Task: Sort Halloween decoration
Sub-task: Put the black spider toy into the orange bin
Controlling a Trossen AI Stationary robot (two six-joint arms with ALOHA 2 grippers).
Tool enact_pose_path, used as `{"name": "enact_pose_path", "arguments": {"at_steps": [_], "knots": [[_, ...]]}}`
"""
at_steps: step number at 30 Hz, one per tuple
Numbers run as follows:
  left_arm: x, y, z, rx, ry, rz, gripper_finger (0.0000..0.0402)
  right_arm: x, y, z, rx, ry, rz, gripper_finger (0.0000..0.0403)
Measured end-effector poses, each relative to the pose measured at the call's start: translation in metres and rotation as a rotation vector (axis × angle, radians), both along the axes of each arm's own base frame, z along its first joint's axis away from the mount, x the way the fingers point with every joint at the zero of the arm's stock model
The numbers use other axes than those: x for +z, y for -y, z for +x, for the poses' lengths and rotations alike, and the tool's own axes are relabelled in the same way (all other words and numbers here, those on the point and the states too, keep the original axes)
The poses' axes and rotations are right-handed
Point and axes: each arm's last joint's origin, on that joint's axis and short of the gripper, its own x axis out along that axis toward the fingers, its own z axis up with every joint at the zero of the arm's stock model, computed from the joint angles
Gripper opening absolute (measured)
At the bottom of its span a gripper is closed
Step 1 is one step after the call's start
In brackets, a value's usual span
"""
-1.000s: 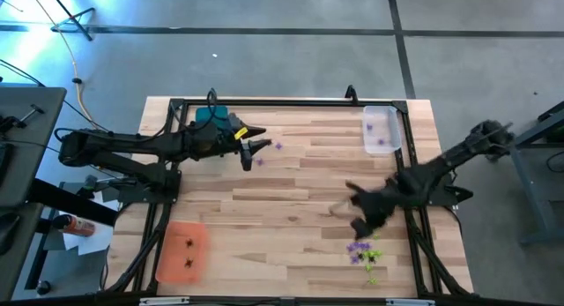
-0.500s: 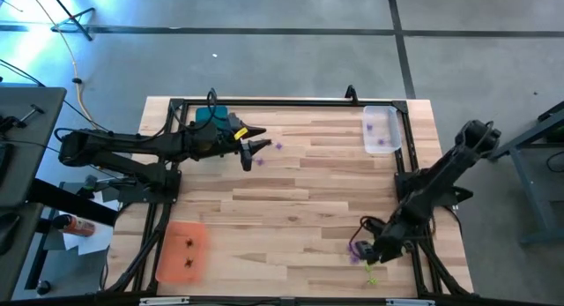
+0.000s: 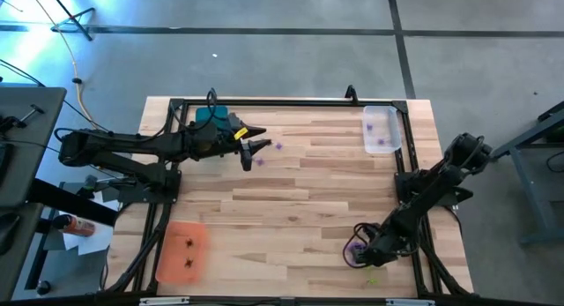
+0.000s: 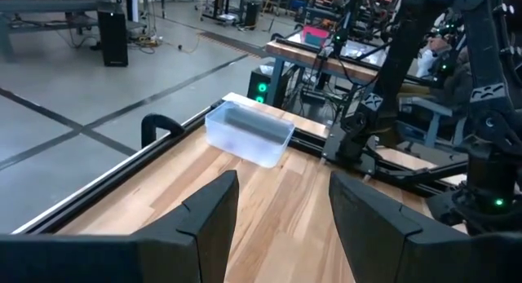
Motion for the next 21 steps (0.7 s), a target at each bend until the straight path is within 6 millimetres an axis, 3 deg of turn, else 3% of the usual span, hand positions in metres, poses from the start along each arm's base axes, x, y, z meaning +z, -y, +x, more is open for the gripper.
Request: {"name": "enact_pose_path", "arguments": {"at_steps": [14,21], "knots": [[0.0,0.0,0.0,-0.001,-0.002,-0.001,0.0182,-0.004,0.012,-0.002,-0.019,-0.074,-0.081,0.0144],[0.0,0.0,0.0,-0.001,-0.002,-0.001,0.0182,-0.004,0.014,-0.005,-0.014,-0.102,-0.108,0.0094]]}}
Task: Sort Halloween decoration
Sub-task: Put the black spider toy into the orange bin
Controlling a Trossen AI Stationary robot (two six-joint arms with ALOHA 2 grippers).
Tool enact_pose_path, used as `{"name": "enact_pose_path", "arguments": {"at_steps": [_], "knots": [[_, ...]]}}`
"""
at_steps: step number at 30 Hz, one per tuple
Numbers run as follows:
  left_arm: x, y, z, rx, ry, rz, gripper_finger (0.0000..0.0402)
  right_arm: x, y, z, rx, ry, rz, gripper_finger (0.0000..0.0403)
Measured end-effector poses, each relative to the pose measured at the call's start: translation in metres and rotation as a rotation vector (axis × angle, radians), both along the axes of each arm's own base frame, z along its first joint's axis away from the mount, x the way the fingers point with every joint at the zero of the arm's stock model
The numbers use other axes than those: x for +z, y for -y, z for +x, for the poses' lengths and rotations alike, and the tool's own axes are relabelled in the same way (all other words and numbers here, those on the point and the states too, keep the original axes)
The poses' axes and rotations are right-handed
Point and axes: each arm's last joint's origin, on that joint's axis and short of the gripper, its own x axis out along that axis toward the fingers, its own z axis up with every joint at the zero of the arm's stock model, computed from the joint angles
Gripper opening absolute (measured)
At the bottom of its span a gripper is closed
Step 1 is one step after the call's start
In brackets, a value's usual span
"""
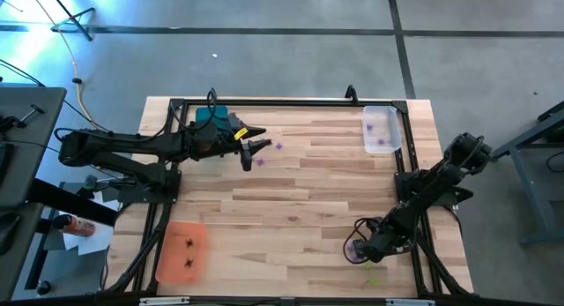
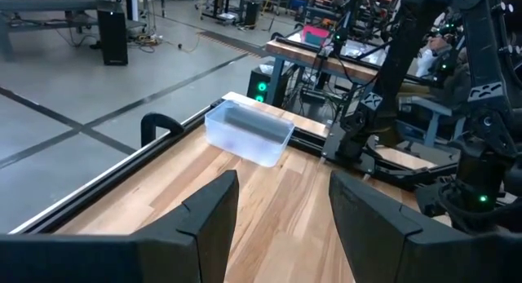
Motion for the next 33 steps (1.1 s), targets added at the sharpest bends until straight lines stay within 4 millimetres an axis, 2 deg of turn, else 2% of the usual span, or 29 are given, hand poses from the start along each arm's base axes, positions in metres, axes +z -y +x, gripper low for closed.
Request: {"name": "enact_pose_path", "arguments": {"at_steps": [7,15,24,29,33], "knots": [[0.0,0.0,0.0,0.0,-0.002,0.0,0.0182,0.0,0.0,-0.001,0.047,0.016,-0.001,0.001],[0.0,0.0,0.0,-0.003,-0.008,0.018,0.0182,0.005,-0.004,0.003,0.162,0.089,0.004,0.0001],[0.001,-0.003,0.0,0.008,-0.004,0.027,0.0182,0.05,-0.022,0.02,0.435,0.328,0.111,0.0],[0.001,-0.007,-0.001,0.024,-0.004,0.027,0.0182,0.075,-0.015,0.016,0.504,0.458,0.128,0.0],[0.001,-0.008,-0.001,0.029,-0.004,0.026,0.0182,0.094,-0.003,0.013,0.574,0.62,0.05,0.0]]}}
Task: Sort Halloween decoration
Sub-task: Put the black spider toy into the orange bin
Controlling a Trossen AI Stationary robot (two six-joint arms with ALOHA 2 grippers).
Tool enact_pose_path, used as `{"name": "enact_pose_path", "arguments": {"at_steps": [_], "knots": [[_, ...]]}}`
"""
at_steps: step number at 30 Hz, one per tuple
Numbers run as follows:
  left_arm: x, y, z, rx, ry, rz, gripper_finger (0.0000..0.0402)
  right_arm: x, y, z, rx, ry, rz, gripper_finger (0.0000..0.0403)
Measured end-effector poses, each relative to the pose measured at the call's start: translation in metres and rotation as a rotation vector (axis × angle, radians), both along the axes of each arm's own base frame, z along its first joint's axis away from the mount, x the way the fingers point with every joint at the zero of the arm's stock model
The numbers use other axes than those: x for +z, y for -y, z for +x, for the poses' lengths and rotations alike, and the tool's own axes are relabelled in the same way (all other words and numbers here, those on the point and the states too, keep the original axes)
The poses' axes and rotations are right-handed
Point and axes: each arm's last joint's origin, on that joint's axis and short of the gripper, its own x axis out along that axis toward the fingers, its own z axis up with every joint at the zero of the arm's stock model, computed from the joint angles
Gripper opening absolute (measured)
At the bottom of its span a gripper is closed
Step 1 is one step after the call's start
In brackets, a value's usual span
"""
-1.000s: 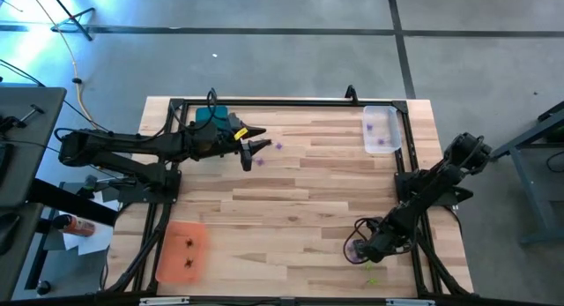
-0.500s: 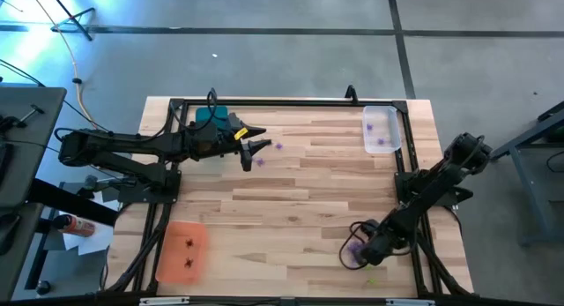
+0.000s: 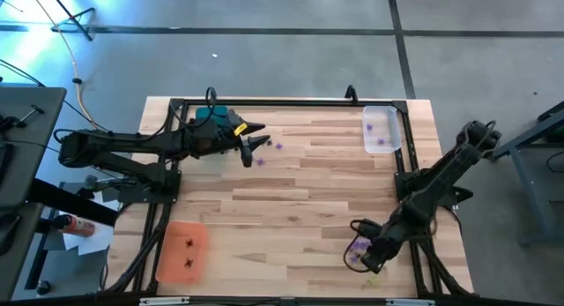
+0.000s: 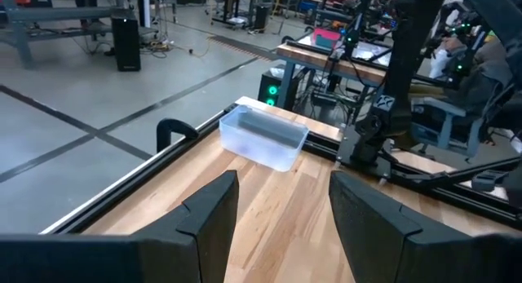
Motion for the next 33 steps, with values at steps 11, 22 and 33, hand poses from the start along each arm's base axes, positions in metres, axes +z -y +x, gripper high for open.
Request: {"name": "enact_pose_path", "arguments": {"at_steps": [11,22,33], "knots": [[0.0,0.006,0.002,-0.176,0.038,-0.132,0.0182,0.042,0.059,0.039,0.023,0.671,-0.449,0.0],[0.021,0.03,0.004,-0.464,0.223,-0.032,0.0182,0.073,0.145,0.113,0.09,1.168,-0.596,0.0],[0.01,0.042,0.02,-0.511,0.182,-0.056,0.0182,0.118,0.177,0.167,0.422,1.179,-0.749,0.0]]}}
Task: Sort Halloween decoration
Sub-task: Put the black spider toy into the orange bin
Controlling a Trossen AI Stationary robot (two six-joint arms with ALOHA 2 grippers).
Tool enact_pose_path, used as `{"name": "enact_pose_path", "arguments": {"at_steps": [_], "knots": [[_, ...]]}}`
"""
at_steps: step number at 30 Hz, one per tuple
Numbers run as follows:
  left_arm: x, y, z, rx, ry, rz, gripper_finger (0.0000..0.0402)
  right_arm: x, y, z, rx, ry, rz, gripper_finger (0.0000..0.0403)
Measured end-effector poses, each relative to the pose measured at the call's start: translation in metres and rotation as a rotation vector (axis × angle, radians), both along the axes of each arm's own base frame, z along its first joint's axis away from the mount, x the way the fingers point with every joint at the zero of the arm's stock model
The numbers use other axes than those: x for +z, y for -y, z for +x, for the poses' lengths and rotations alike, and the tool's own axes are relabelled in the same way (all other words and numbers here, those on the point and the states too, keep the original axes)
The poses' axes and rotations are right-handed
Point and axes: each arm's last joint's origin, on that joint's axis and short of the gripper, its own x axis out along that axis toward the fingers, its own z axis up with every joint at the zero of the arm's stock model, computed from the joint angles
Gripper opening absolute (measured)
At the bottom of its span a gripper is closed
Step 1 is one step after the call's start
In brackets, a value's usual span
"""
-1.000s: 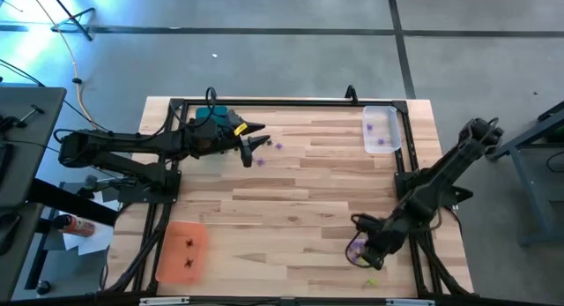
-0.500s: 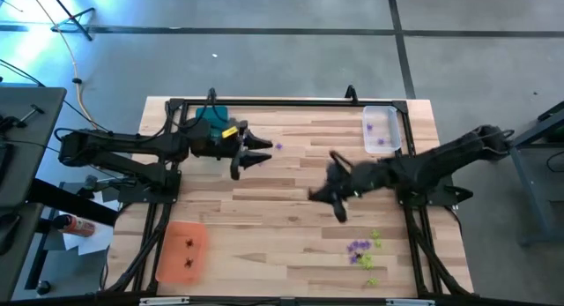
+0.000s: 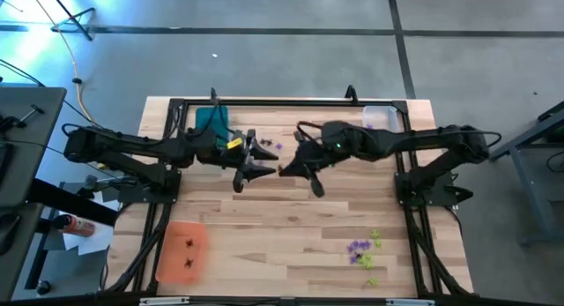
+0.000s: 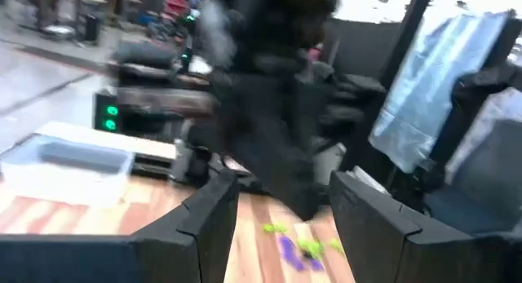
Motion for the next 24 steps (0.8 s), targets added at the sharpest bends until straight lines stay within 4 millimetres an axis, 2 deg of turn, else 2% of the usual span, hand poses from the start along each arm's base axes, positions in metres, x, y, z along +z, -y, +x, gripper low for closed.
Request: {"name": "enact_pose_path", "arguments": {"at_steps": [5,10,24], "knots": [[0.003,0.005,-0.001,-0.017,0.018,0.03,0.0182,0.007,0.01,0.001,0.033,-0.024,-0.017,0.0],[0.0,0.004,0.001,0.0,0.007,0.03,0.0182,0.013,0.007,0.001,0.084,0.008,-0.026,0.0],[-0.007,0.004,0.013,-0.027,0.031,0.014,0.0182,0.011,0.008,0.001,0.072,-0.013,-0.029,0.0]]}}
